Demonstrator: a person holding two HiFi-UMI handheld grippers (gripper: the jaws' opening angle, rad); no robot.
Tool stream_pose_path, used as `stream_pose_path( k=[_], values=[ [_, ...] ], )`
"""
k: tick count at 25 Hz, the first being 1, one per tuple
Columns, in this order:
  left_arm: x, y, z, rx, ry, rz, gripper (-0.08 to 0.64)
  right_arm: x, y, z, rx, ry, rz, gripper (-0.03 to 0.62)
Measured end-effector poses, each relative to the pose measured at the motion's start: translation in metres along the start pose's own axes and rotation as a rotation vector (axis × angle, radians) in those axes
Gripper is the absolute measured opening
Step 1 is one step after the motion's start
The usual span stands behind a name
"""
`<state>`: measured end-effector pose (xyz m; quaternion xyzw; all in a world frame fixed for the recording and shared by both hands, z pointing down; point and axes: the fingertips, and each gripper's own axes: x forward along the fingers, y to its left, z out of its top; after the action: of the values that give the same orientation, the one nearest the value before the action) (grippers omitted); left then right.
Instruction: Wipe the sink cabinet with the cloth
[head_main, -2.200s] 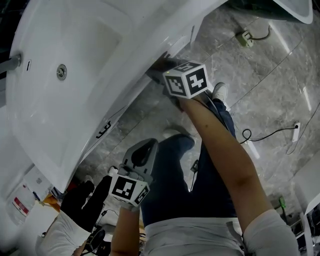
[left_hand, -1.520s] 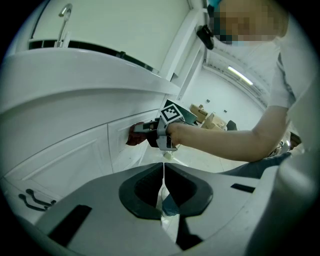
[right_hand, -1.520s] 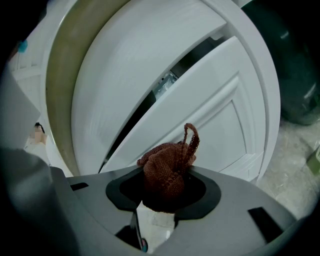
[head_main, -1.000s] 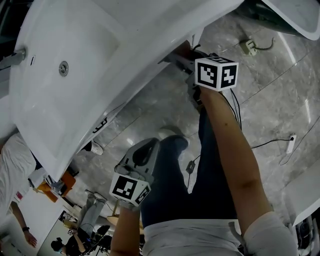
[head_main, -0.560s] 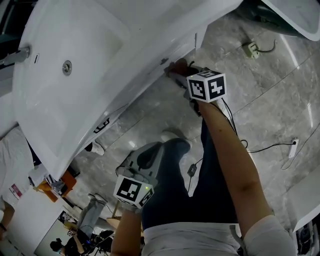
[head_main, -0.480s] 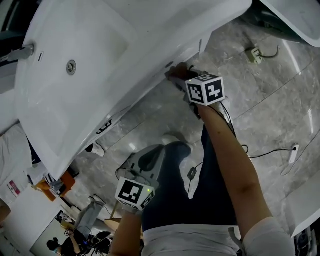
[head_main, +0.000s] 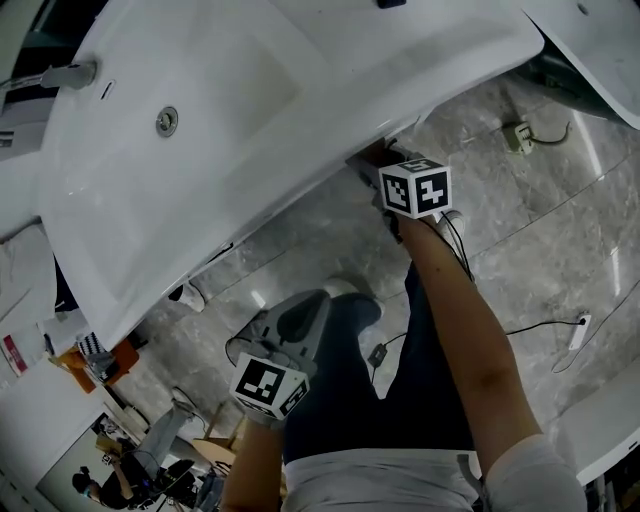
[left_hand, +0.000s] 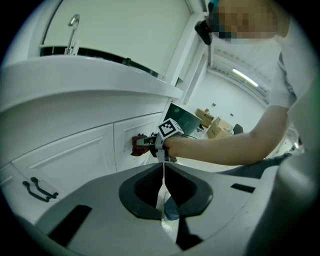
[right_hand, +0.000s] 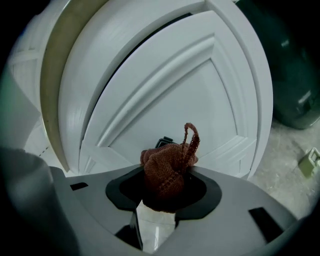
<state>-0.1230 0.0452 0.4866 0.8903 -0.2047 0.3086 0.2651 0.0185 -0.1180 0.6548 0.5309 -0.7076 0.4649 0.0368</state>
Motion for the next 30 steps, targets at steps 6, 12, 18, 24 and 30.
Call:
stream_pose_path(
  k=[6,12,18,24,30],
  values=[
    [-0.010,-0.002,0.014,0.007,-0.025,-0.026,0.021,-0.018,0.012,0.011,-0.020,-0.015,-0.016,0.167],
    [-0.023,0.002,0.026,0.004,-0.060,-0.036,0.021,-0.051,0.033,0.034,-0.096,-0.073,-0.005,0.167],
    [-0.055,0.004,0.053,-0.004,-0.136,-0.043,0.021,-0.108,0.081,0.048,-0.163,-0.085,-0.006,0.167],
    [-0.116,0.021,0.086,-0.005,-0.211,-0.012,0.021,-0.159,0.164,0.064,-0.269,-0.089,-0.002,0.167],
    [-0.182,0.039,0.122,-0.030,-0.318,0.028,0.021,-0.179,0.266,0.085,-0.360,-0.105,0.083,0.169]
  ],
)
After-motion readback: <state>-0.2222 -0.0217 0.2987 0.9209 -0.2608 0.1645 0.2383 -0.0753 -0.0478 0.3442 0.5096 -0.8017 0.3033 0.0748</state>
